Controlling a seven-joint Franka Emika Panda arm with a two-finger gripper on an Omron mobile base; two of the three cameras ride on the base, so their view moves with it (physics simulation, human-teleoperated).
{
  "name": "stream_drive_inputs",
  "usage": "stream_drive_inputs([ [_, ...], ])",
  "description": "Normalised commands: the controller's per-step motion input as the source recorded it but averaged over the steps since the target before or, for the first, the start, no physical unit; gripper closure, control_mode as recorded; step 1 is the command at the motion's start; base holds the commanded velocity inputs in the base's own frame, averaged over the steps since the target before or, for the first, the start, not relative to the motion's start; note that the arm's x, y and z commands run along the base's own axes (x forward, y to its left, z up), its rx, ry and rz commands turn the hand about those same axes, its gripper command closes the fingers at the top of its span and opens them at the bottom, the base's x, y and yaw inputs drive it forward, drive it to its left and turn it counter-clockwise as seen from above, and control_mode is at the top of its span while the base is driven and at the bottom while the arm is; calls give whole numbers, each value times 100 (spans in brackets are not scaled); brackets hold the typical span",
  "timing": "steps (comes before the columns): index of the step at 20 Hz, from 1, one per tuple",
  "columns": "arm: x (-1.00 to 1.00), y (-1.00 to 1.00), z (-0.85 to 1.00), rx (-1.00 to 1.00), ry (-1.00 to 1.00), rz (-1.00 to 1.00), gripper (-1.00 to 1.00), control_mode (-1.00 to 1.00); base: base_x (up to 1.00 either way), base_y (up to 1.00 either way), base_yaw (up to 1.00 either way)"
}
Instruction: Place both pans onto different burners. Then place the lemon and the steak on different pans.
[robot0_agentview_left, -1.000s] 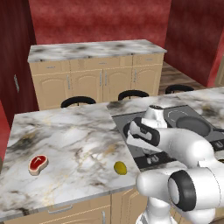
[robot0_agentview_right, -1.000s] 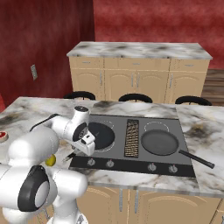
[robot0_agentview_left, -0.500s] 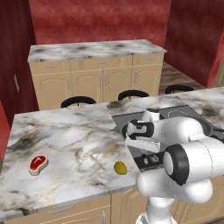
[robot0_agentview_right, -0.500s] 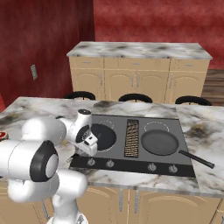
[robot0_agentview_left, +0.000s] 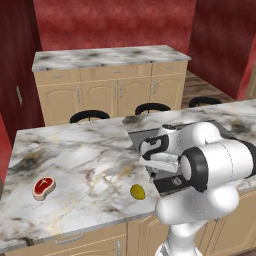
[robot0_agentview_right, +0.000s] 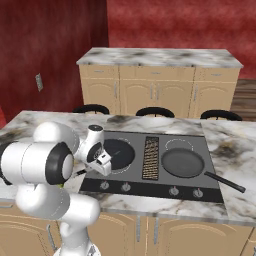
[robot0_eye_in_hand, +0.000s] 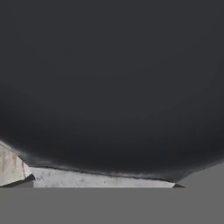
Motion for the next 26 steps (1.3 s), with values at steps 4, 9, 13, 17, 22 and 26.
stream_drive_inputs([
  [4, -4, -19, -23, 0, 0, 0, 100, -100, 0, 0, 0],
  [9, -21, -28, -20, 0, 0, 0, 100, -100, 0, 0, 0],
  [13, -29, -26, -25, 0, 0, 0, 100, -100, 0, 0, 0],
  [17, -28, -16, -35, 0, 1, -2, 100, -100, 0, 0, 0],
  [22, -37, 0, -43, 0, 5, -1, 100, -100, 0, 0, 0],
  [26, -67, -1, -45, 0, 7, -2, 100, -100, 0, 0, 0],
])
